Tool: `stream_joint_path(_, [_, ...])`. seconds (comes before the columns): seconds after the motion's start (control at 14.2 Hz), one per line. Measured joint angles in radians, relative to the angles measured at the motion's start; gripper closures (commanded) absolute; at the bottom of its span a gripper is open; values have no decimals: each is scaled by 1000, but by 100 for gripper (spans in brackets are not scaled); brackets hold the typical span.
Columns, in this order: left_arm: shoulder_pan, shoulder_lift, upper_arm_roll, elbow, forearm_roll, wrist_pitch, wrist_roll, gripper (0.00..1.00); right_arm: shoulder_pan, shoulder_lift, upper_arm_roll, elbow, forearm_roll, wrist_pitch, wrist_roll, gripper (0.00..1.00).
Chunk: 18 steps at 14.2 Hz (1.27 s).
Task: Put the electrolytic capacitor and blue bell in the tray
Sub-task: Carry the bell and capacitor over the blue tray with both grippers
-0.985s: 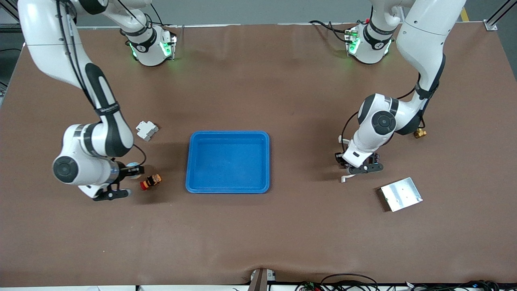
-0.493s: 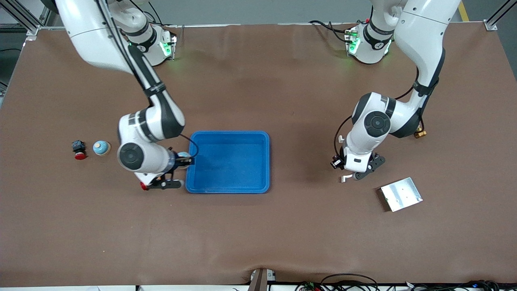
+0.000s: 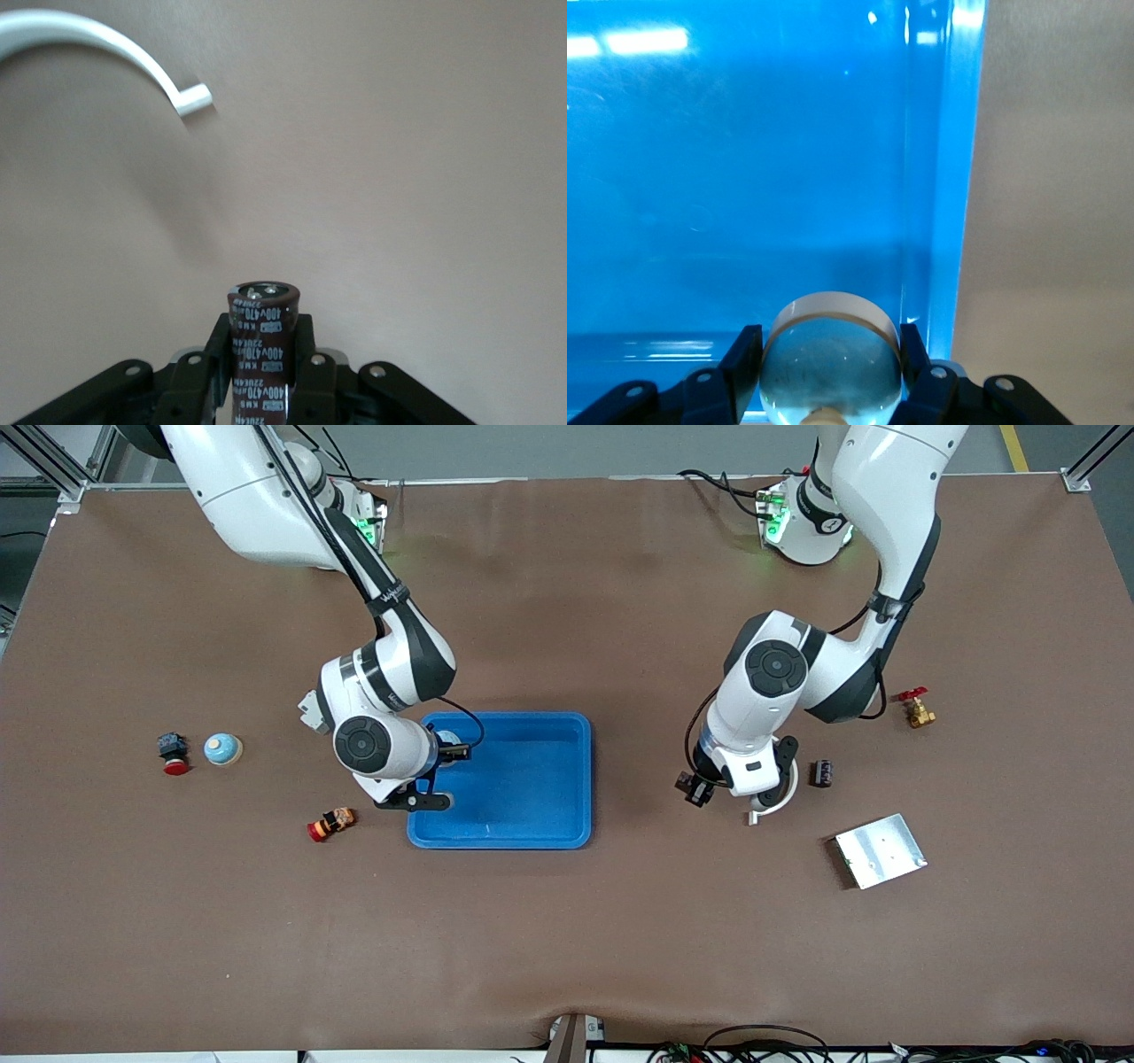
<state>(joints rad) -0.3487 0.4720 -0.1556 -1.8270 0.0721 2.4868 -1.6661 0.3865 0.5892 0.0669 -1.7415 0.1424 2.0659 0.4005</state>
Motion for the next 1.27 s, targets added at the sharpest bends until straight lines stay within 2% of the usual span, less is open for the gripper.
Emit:
stream_joint_path(0.07, [-5, 6, 0, 27, -18, -14, -49, 100, -1, 1, 0, -5, 0, 0, 0, 96])
stream_joint_path(0.14, [-11, 16, 0, 61, -29, -45, -104, 100, -2, 1, 0, -8, 0, 0, 0, 81])
stream_joint_path(0.21, [-18, 31, 0, 106, -31, -92, -159, 100, -2, 1, 0, -8, 0, 1, 1, 32])
stream_joint_path(0.28, [-29, 53, 0, 162, -31, -150, -211, 100, -2, 1, 0, -8, 0, 2, 2, 0])
stream_joint_path(0.49, [-73, 145, 1, 343, -31, -285, -346, 100, -7, 4, -1, -8, 0, 3, 17, 0])
stream_joint_path(0.7, [-116, 229, 13, 469, -31, -304, -462, 100, -20, 4, -2, -4, 0, 8, 22, 0])
stream_joint_path(1.06, [-283, 331, 136, 584, -31, -309, -553, 100, -171, -30, -13, 22, -14, -2, 10, 0])
stream_joint_path(1.27, [-313, 369, 144, 603, -31, -285, -578, 100, -295, -67, -15, 23, -169, -63, -77, 0])
